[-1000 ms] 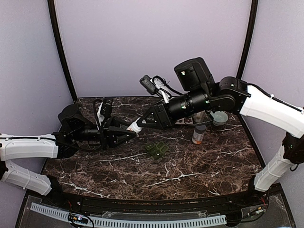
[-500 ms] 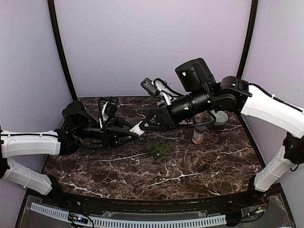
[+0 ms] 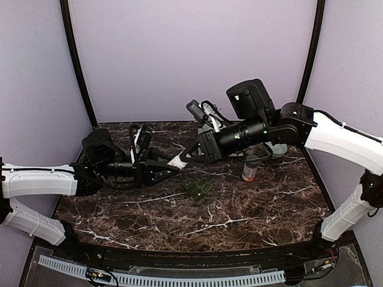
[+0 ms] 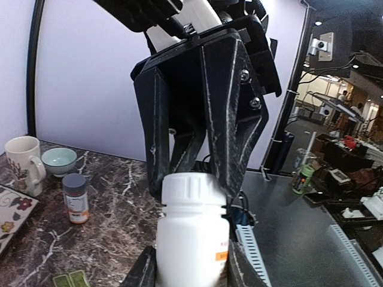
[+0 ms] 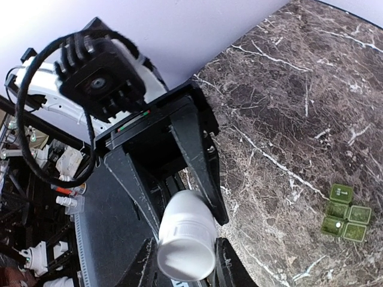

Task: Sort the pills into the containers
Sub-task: Screw the lid of the pill bottle onto the pill bottle.

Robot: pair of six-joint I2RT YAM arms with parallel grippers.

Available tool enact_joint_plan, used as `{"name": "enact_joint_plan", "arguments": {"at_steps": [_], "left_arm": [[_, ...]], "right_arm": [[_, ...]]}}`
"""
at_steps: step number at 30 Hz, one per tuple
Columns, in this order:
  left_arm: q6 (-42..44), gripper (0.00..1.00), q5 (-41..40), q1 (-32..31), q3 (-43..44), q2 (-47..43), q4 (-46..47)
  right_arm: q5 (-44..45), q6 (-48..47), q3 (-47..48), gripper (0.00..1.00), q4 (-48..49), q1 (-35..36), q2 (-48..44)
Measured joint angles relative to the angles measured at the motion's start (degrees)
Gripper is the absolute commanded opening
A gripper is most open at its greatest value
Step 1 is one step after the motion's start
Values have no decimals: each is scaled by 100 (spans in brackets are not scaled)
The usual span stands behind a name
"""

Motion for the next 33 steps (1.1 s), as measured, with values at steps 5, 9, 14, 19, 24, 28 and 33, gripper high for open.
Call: {"name": "enact_joint_plan", "arguments": {"at_steps": [5,9,14,19,24,28,33], "left_arm": [[669,0,-988,-306,0,-39,-232],[1366,0,-1926,-619,-2,-42,-474],[2122,0,-3067,-911,-35,-39,-632],[2747,0,-3993,-1204,-175,-39,-378],[3082,0,-4511,-1318,-313,-39,-22],[3169,0,-4653,-1327,-315,-37,142],[3154,0,-4621,-1379,-315,-24,302]], "right_arm": [[334,651,-4,0,-116,-42,13],[509,1231,13,0,-282,-118,107],[389,1998,118,0,-385,-337,330],[111,2872,120,0,-306,-490,424],[131,3283,424,6,-433,-505,605],[181,3296,575,24,-472,-511,647],[304,3023,568,46,-422,-509,592]]}}
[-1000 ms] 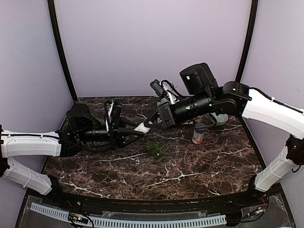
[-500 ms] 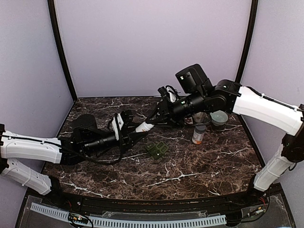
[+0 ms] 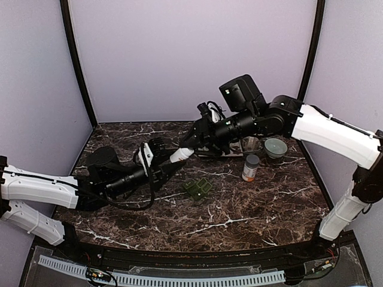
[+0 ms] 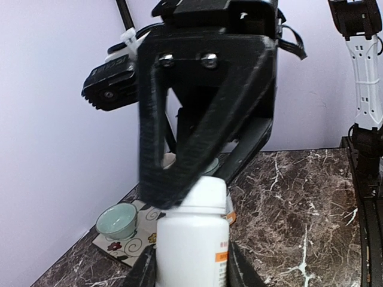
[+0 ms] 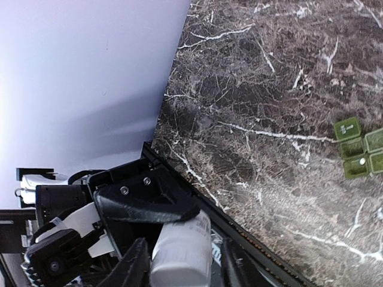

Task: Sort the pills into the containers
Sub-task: Screw the lid of the pill bottle onto the pill bottle.

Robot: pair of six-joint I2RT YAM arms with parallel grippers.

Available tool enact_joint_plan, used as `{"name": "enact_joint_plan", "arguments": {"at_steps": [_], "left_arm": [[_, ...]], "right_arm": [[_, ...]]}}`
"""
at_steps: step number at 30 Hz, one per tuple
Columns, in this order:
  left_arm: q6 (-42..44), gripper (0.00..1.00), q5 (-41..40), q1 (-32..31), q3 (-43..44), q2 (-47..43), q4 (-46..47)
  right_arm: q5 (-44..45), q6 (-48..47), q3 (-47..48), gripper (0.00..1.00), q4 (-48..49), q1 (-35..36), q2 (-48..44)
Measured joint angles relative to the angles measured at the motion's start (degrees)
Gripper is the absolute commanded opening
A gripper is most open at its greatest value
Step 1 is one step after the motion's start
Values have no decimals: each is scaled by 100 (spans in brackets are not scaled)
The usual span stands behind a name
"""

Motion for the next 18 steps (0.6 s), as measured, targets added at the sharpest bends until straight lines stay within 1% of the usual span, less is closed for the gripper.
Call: {"name": "enact_joint_plan", "arguments": {"at_steps": [5,11,18], "left_arm": [[-55,0,151,-122,11,0,188],[-223,0,199,-140,24,-72,232],[-463,0,289,-140,205,-127,68]], "right_arm": [[208,-323,-238,53,122,24,-297],[741,-824,-647,55,129,9,-935],[1189,-1556,-1056,56,133,7,-1519]]}}
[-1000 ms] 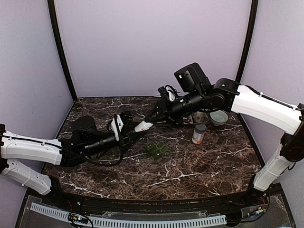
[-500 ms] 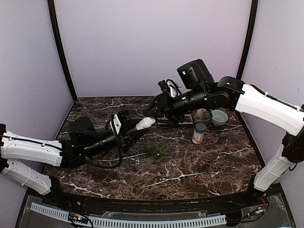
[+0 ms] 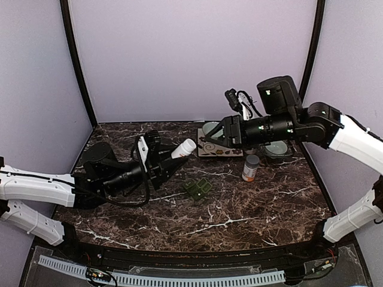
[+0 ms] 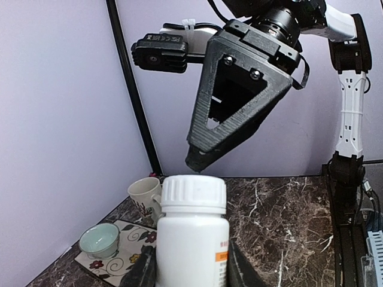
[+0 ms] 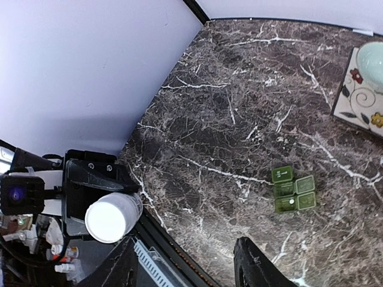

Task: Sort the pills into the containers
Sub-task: Screw the lid of the pill bottle onto the pill bottle.

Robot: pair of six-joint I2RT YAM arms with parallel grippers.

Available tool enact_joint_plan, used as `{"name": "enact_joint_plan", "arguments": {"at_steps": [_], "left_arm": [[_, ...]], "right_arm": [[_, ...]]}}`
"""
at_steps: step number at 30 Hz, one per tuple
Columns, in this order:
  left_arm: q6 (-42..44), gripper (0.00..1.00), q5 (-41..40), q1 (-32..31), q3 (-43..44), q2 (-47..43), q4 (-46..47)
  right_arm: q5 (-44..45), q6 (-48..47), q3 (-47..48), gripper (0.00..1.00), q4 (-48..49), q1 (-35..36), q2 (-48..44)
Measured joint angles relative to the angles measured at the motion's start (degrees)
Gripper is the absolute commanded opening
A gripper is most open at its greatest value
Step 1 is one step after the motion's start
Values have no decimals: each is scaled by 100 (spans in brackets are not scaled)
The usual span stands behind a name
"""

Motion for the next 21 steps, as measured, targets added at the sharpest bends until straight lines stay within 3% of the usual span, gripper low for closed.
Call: {"name": "enact_joint_plan", "arguments": {"at_steps": [6,14,21], "left_arm": [[-474,0,654,210,341,-9,-629],[-1770,0,2564,1211,743,59,-1091],[-2516,0,4105,1355,1270,695,-1198]], "right_arm": [[184,-1078,-448,55,273,15,-505],[-140,-2214,-949,56,887,52,-855],[-656,-2697,-970,56,1143,116,-750]]}}
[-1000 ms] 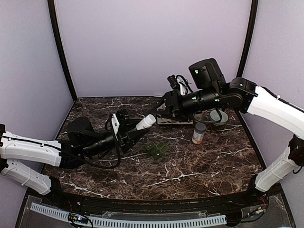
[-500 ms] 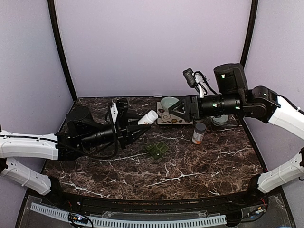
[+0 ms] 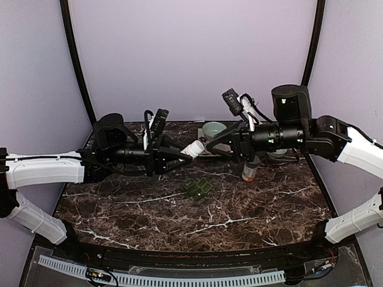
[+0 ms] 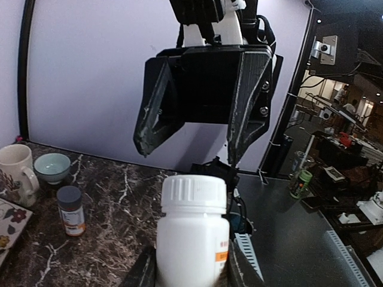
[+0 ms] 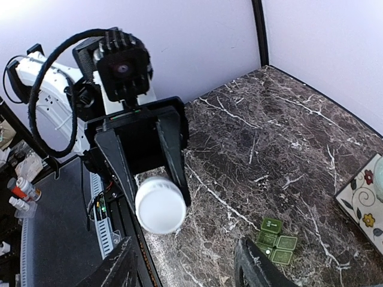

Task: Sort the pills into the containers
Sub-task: Screw the lid of the pill bottle onto the pill bottle.

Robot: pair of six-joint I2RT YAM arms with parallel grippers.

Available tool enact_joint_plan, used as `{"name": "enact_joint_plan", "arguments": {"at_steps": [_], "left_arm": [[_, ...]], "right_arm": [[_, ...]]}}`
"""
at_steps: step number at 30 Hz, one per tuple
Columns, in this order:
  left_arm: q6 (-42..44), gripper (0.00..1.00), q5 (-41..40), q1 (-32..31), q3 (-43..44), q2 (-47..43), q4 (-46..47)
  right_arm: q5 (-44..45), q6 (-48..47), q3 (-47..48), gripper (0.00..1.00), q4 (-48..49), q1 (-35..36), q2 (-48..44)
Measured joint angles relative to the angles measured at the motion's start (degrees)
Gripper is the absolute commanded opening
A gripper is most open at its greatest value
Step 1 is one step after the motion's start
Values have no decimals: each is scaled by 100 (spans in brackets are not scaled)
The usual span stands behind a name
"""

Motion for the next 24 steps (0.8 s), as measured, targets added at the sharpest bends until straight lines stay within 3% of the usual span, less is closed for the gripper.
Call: {"name": "enact_joint_plan", "arguments": {"at_steps": [10,24], "left_arm": [[-636,0,1086,140,72,304,-28],[-940,0,1515,216,149,459,90]], "right_arm": [[-380,-221,157,56,35,81,343],[-632,-254,396,54,-83,302,715]]}}
